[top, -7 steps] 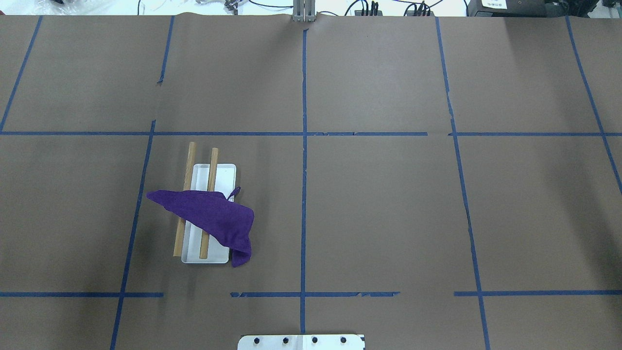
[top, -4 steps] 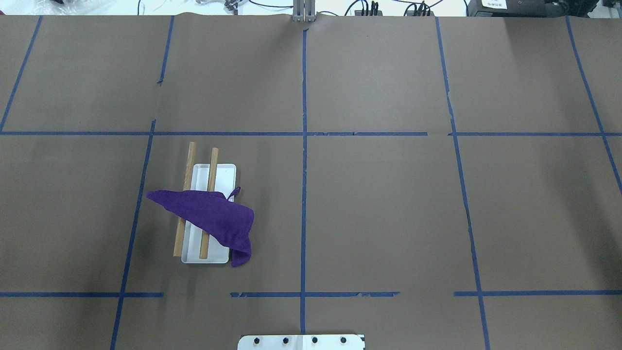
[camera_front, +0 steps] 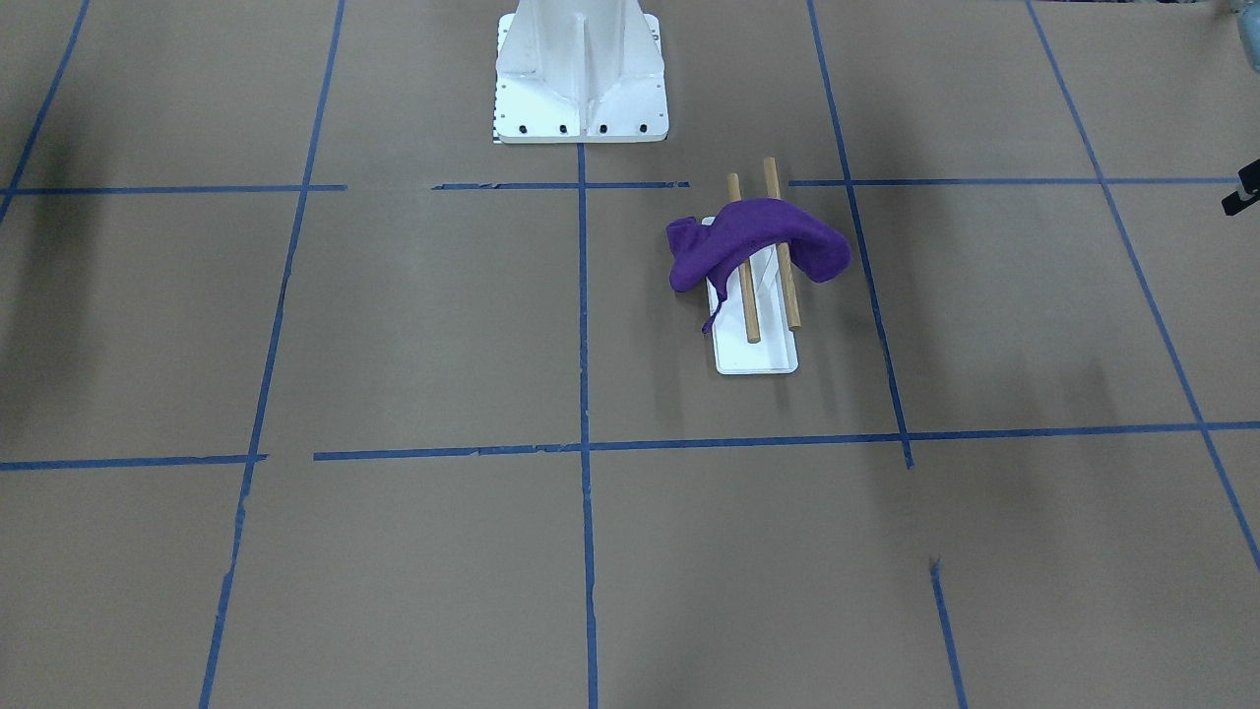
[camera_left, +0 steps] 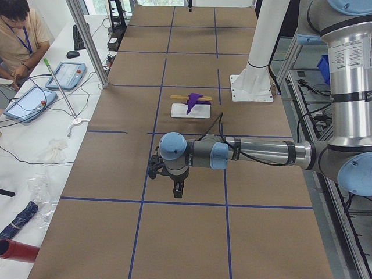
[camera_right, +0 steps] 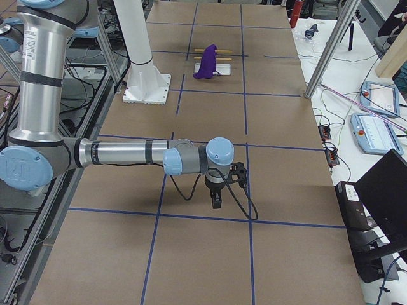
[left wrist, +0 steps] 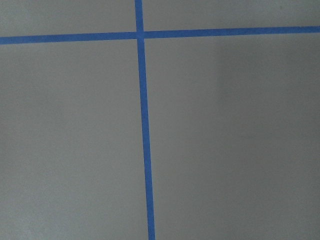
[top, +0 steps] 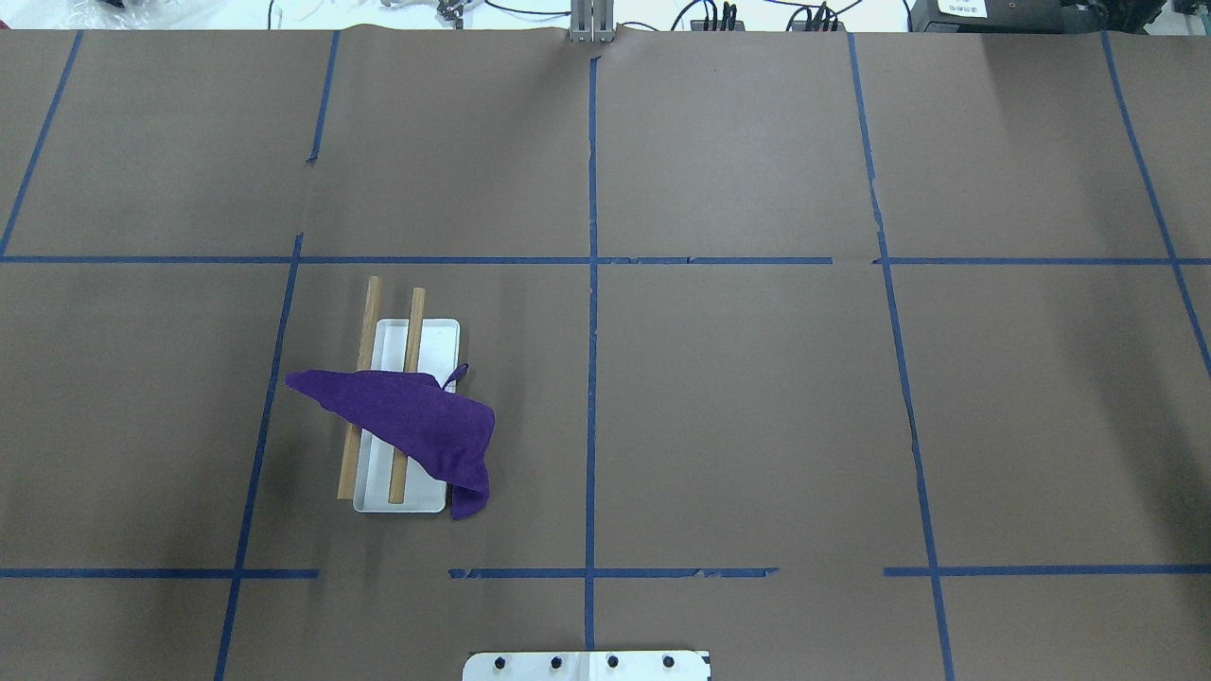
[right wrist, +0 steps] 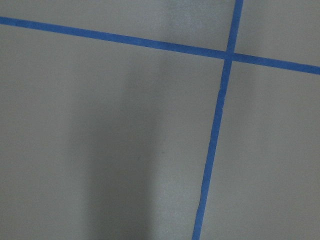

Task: Hang towel on rack

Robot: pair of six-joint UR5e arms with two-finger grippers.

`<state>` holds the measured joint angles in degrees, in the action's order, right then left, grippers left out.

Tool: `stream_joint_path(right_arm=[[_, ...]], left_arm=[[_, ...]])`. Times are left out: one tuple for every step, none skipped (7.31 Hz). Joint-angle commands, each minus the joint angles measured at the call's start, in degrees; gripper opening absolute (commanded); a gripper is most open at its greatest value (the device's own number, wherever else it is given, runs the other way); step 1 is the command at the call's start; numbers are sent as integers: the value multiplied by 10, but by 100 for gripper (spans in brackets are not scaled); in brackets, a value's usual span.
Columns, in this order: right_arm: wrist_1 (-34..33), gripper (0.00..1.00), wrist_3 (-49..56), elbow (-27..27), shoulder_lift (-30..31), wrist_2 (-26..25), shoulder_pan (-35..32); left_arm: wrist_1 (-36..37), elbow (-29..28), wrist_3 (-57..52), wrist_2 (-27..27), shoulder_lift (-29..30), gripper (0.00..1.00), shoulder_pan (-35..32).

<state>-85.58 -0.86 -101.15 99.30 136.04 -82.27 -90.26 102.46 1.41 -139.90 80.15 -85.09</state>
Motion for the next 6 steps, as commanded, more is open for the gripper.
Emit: stream_joint_path(right_arm=[[1,100,1,1,-1,5,0],[2,100,2,1,-1,4,0],[2,100,2,1,-1,3,0],[2,100,2,0,-1,3,0],[2,100,2,0,-1,2,0],[2,100,3,0,-2,1,0]], left_arm=[[-22,-7,-1,-6,12,100,3],[-26,-9,-2,-6,22,100,5],[-26,-4,-3,-6,23,100,5],[-25,-10,-2,-6,27,100,5],[-23,-11,-2,-5,31,100,5],[-23,-22,-1,-5,39,100,5]])
